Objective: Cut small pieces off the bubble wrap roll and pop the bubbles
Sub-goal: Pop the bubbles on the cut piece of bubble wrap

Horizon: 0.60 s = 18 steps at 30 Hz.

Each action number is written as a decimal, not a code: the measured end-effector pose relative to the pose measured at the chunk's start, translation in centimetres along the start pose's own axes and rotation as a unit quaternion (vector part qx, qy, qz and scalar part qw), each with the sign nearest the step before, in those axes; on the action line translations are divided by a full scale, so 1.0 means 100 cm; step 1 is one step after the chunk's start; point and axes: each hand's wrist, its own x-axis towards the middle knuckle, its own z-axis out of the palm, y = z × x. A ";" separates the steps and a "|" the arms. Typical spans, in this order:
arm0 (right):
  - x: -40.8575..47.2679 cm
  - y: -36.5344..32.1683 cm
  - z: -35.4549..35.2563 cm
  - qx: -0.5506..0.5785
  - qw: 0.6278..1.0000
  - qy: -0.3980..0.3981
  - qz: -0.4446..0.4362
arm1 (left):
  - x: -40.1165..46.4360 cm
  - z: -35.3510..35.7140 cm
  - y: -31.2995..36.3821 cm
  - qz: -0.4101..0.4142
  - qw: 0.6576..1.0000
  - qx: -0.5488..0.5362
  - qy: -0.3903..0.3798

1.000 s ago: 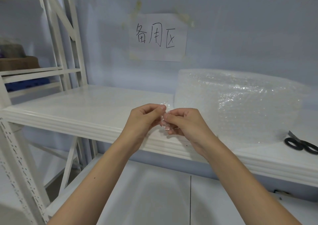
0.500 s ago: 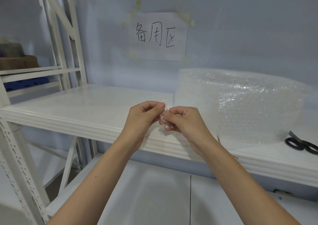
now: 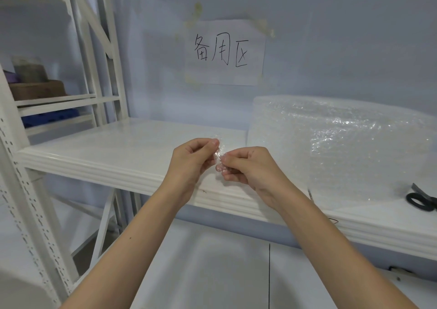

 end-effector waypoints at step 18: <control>0.002 0.002 0.002 -0.006 1.000 -0.009 0.004 | 0.000 -0.001 0.002 0.001 1.000 -0.019 -0.006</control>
